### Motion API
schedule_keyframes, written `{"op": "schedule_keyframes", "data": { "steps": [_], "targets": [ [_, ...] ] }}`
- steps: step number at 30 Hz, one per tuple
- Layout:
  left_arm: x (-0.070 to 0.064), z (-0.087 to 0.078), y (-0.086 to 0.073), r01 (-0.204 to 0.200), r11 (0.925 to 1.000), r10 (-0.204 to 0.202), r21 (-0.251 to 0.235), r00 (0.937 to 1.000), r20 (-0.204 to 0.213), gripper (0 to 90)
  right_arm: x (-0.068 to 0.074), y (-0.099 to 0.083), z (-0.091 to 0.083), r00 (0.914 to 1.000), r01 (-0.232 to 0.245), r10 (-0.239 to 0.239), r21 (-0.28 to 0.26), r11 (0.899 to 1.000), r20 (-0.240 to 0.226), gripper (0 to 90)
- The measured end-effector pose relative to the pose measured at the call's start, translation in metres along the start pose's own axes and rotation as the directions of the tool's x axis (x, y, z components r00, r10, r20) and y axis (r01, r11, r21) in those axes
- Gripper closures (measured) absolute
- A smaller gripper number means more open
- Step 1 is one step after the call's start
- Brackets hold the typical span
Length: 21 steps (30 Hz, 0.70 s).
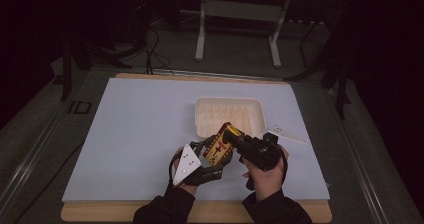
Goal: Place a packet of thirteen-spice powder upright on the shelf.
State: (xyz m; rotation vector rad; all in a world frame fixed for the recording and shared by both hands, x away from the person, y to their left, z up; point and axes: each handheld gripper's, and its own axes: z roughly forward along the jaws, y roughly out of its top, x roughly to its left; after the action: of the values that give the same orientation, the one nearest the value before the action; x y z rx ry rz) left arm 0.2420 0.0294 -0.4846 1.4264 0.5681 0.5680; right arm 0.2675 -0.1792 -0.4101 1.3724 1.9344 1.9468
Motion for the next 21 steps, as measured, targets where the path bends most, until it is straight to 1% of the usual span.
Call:
{"op": "schedule_keyframes", "data": {
  "steps": [2,4,6,9,10,11,12,13,14,15,17,18,21],
  "targets": [
    [0.0,0.0,0.0,0.01,0.9999,-0.01,0.001,0.9999,0.003,32.4,0.002,0.0,0.001,0.9999,0.006,-0.006,0.002,1.0,0.009,66.9],
    [0.0,0.0,0.001,0.011,0.9999,-0.011,0.005,0.9999,0.001,32.3,0.004,0.001,0.001,0.9995,0.025,-0.025,0.004,1.0,0.022,67.2],
    [0.001,0.0,0.001,0.028,0.9995,-0.028,0.012,0.9996,0.004,32.1,0.005,0.001,0.001,0.9989,0.037,-0.037,0.01,0.999,0.029,67.4],
    [0.001,0.001,0.002,0.05,0.9985,-0.05,0.022,0.9987,-0.002,31.1,0.006,0.003,0.003,0.9981,0.05,-0.051,0.019,0.999,0.036,67.5],
    [0.002,0.001,0.003,0.056,0.9982,-0.056,0.02,0.9984,-0.008,29.5,0.007,0.003,0.003,0.9977,0.056,-0.057,0.022,0.998,0.036,67.5],
    [0.002,0.002,0.004,0.062,0.9978,-0.062,0.021,0.998,-0.011,25.1,0.009,0.003,0.004,0.9969,0.069,-0.07,0.025,0.997,0.037,67.5],
    [0.003,0.002,0.006,0.063,0.9975,-0.062,0.031,0.9978,-0.024,21.2,0.009,0.003,0.005,0.9963,0.076,-0.077,0.021,0.997,0.038,67.5],
    [0.003,0.003,0.007,0.068,0.9971,-0.068,0.032,0.9975,-0.021,17.5,0.011,0.004,0.005,0.9961,0.081,-0.081,0.019,0.997,0.034,67.5],
    [0.004,0.003,0.008,0.07,0.9968,-0.069,0.039,0.9974,-0.02,16.3,0.012,0.005,0.006,0.9955,0.087,-0.088,0.021,0.996,0.035,67.5],
    [0.005,0.002,0.009,0.067,0.9969,-0.066,0.043,0.9973,-0.032,15.9,0.013,0.007,0.006,0.994,0.102,-0.103,0.019,0.995,0.037,67.5],
    [0.006,0.002,0.011,0.067,0.9967,-0.066,0.045,0.9975,-0.024,15.9,0.016,0.01,0.007,0.9891,0.137,-0.138,0.009,0.99,0.052,67.4],
    [0.006,0.001,0.012,0.058,0.9974,-0.057,0.042,0.998,-0.028,15.9,0.016,0.013,0.007,0.9862,0.155,-0.155,0.006,0.988,0.059,67.4],
    [0.005,-0.001,0.015,0.036,0.9981,-0.035,0.05,0.9991,-0.023,15.4,0.017,0.02,0.007,0.9799,0.186,-0.185,-0.006,0.983,0.075,67.4]
  ]
}}
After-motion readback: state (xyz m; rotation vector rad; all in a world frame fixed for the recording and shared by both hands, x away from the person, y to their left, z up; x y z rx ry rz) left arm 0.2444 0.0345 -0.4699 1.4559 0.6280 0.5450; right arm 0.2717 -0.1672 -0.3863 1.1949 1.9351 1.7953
